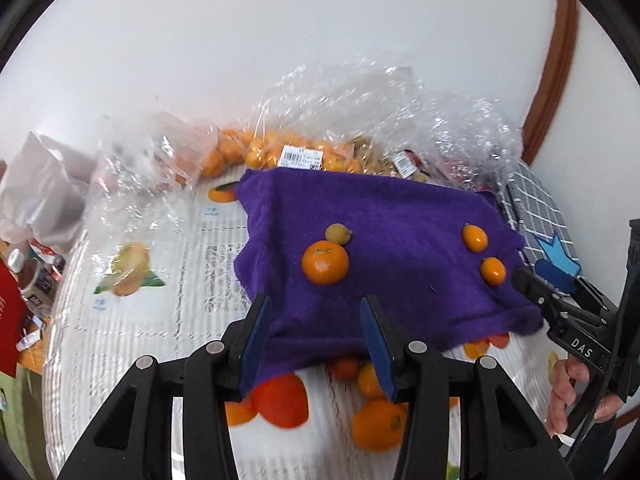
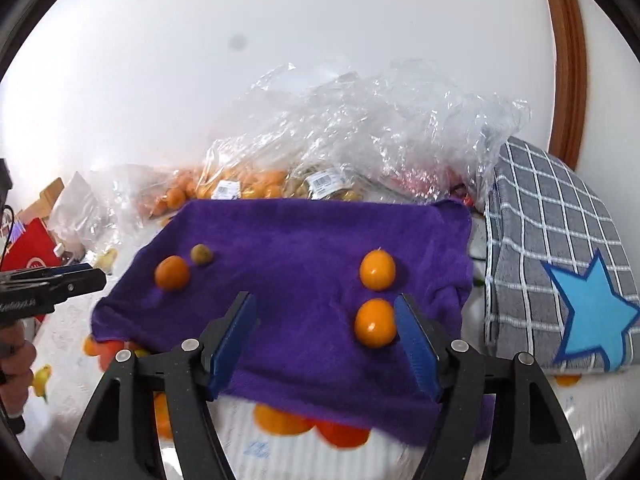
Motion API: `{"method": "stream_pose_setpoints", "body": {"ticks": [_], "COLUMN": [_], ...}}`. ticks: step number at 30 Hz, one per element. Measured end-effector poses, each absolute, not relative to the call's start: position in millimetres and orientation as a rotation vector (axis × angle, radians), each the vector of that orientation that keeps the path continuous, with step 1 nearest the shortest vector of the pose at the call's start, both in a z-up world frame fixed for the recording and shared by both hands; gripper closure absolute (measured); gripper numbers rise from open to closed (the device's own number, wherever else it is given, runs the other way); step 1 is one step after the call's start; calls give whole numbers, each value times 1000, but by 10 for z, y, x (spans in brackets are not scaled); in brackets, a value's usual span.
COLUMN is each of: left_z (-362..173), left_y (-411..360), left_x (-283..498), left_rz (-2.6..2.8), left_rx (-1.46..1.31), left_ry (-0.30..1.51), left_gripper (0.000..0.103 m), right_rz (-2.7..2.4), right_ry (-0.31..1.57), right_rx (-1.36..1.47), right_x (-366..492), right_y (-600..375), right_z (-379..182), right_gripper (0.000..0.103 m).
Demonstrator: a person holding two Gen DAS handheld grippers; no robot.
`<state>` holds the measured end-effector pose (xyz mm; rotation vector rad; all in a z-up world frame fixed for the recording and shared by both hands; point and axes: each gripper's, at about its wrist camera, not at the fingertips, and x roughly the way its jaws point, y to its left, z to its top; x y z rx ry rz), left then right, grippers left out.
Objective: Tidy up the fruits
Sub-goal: 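Withdraw both open tools from the towel toward the fruit pile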
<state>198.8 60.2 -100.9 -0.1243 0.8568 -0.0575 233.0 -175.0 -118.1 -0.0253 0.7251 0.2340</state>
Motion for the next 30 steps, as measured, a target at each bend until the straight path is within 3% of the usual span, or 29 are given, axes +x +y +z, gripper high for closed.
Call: {"method": "stream_pose_setpoints", "body": {"ticks": [9,17,21,25,30], "left_z": [-955,-1037,-1079,-1171,-1383], "left_y": [435,456,582,804,1092], "left_x": [1516,1205,1095,1073,1109], "left_rz": [-136,-172,-156,-113,-82], "left_rx": [-80,-69,-66,-106,-194], "left_ry": [831,818,821,843,888], "left_gripper": [59,60,60,60,60], "right_rz": [178,210,235,256,286], "right_ry": [646,698,719,737,766], "right_rx": [-128,-109,-68,-41,-41], "right_x": [1592,1189,1125,1140,1226], "right_y": [-1598,-1573,-1569,-1484,-1325], "right_z": [-992,-1059,-1105,-1157,-1295], "right_gripper": [32,32,37,51,57]}}
